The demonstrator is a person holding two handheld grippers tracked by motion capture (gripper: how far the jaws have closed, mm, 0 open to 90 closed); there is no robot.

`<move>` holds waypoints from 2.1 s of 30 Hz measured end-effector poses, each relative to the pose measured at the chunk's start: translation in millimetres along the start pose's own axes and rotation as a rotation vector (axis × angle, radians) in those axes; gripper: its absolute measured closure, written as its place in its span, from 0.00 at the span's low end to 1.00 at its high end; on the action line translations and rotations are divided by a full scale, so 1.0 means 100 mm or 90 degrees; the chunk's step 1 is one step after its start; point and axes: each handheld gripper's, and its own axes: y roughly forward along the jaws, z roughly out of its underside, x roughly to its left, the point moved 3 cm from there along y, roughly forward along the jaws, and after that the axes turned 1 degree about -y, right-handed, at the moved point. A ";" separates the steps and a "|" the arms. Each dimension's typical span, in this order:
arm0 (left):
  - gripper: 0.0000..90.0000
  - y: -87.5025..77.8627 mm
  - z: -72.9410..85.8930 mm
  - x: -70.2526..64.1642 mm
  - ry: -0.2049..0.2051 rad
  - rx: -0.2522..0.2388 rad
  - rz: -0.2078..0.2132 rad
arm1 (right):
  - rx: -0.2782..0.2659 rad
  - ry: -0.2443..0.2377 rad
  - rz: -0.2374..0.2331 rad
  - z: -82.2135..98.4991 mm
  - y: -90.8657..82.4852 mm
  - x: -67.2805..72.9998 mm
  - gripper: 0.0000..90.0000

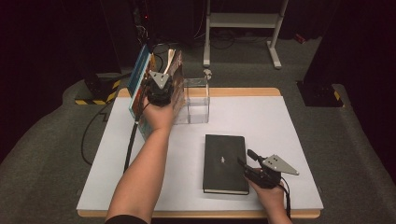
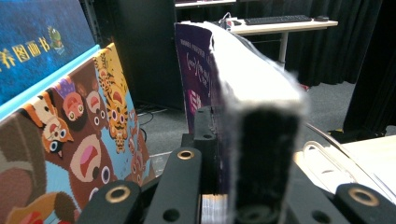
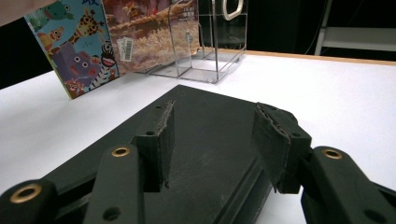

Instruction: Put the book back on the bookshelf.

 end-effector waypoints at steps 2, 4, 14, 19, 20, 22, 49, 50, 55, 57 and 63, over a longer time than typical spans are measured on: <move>0.93 0.02 0.02 0.01 -0.002 0.001 -0.003 | 0.001 -0.001 -0.001 0.00 0.00 0.00 0.54; 0.93 0.04 0.03 0.02 -0.003 0.001 -0.006 | 0.002 -0.002 -0.001 0.00 0.00 0.00 0.54; 0.93 0.09 0.03 0.03 -0.009 -0.006 -0.008 | -0.001 0.004 0.000 0.00 0.00 -0.01 0.54; 0.93 0.09 0.03 0.02 -0.005 -0.009 -0.006 | 0.000 0.004 -0.002 0.01 0.01 -0.01 0.54; 0.93 0.10 0.03 0.01 -0.003 -0.011 -0.005 | 0.000 0.004 -0.003 0.01 0.01 -0.01 0.54; 0.93 0.10 0.02 0.01 -0.004 -0.012 -0.006 | 0.000 0.003 -0.003 0.01 0.01 -0.01 0.54; 0.88 -0.03 0.12 0.11 0.011 -0.011 -0.019 | 0.002 -0.002 -0.005 0.00 0.01 0.02 0.54; 0.88 -0.03 0.12 0.11 0.010 -0.009 -0.019 | 0.002 -0.002 -0.005 0.00 0.02 0.02 0.54; 0.86 -0.03 0.12 0.13 0.005 -0.009 -0.025 | 0.002 -0.004 -0.005 0.00 0.01 0.03 0.54; 0.85 -0.03 0.13 0.14 0.006 -0.007 -0.026 | 0.002 -0.004 -0.006 0.00 0.01 0.03 0.54; 0.83 -0.02 0.14 0.14 0.003 -0.009 -0.030 | 0.003 -0.005 -0.006 0.01 0.02 0.03 0.54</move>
